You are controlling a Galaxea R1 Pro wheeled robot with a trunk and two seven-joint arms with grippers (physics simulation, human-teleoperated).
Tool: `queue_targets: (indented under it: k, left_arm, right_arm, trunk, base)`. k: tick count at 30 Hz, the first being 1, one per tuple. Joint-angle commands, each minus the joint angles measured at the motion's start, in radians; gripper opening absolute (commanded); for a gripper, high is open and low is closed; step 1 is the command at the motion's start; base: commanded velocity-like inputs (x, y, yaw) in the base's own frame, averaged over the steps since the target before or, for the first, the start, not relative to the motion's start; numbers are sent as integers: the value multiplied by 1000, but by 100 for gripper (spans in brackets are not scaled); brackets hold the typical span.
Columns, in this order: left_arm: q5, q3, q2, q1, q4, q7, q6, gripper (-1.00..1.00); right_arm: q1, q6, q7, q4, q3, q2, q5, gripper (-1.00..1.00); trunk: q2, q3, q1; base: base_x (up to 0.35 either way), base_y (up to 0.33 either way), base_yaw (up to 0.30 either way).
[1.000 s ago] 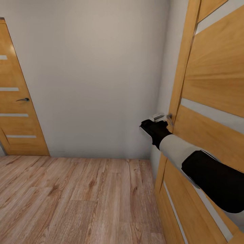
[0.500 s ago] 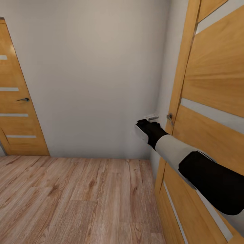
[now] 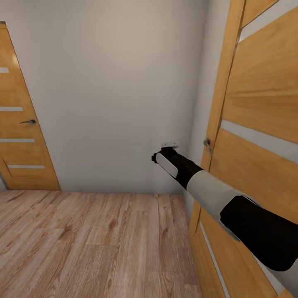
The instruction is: Move the two storage containers from the living room to the garage. In the garage, place one container on the floor and stack the other container on top of it (either order is fine).
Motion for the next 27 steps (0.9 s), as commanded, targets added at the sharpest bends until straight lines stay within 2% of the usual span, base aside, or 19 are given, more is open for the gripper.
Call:
queue_targets:
  k: [1, 13, 22, 25, 27]
  left_arm:
    - [0, 1, 0, 0, -1, 2, -1, 100]
    - [2, 2, 0, 0, -1, 3, -1, 100]
    - [5, 2, 0, 0, -1, 2, -1, 100]
    - [5, 2, 0, 0, -1, 2, -1, 100]
    - [5, 2, 0, 0, -1, 2, -1, 100]
  right_arm:
    - [3, 4, -6, -9, 5, 0, -6, 100]
    - [9, 10, 47, -23, 5, 0, -7, 100]
    - [10, 13, 55, -23, 6, 0, -8, 100]
    - [27, 7, 55, -24, 9, 0, -6, 100]
    - [79, 2, 59, -29, 11, 0, -4, 100]
  trunk:
    - [-1, -1, 0]
    - [-1, -1, 0]
    - [-1, -1, 0]
    - [-1, -1, 0]
    - [-1, -1, 0]
  base:
    - [0, 0, 0]
    - [0, 0, 0]
    - [0, 0, 0]
    - [0, 0, 0]
    - [0, 0, 0]
